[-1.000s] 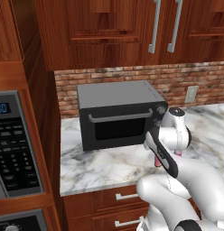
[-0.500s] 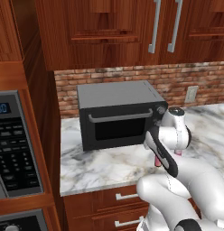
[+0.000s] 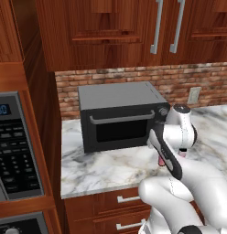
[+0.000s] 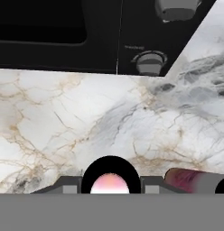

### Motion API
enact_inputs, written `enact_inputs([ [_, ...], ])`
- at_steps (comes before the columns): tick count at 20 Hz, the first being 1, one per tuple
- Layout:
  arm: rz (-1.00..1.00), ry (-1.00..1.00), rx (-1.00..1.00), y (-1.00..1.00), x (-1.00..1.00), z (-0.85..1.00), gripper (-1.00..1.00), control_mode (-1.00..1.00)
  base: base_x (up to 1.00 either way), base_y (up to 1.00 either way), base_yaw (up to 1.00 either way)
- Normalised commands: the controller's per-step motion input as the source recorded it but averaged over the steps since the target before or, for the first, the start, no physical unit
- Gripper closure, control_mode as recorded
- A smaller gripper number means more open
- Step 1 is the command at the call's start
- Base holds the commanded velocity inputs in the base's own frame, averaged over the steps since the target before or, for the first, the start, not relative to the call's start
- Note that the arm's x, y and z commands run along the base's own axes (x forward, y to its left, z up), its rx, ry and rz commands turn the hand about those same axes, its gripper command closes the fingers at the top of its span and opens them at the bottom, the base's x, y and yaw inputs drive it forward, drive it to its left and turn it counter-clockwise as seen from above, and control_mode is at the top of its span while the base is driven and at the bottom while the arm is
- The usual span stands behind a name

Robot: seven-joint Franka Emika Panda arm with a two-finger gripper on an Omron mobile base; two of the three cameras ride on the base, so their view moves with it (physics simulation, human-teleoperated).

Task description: Move the drinks to the dining counter.

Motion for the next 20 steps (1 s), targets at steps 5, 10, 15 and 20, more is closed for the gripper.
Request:
enact_inputs([
  [5, 0.0, -0.1, 0.0, -0.05, -0.27, 0.58, 1.0, -1.0, 0.0, 0.0, 0.0],
  [10, 0.0, -0.18, 0.0, 0.0, -0.7, 0.55, 1.0, -1.0, 0.0, 0.0, 0.0],
  [15, 0.0, -0.23, 0.02, 0.0, -0.77, 0.58, 1.0, -1.0, 0.0, 0.0, 0.0],
  [20, 0.0, -0.27, 0.03, 0.0, -0.71, 0.71, 1.0, -1.0, 0.0, 0.0, 0.0],
])
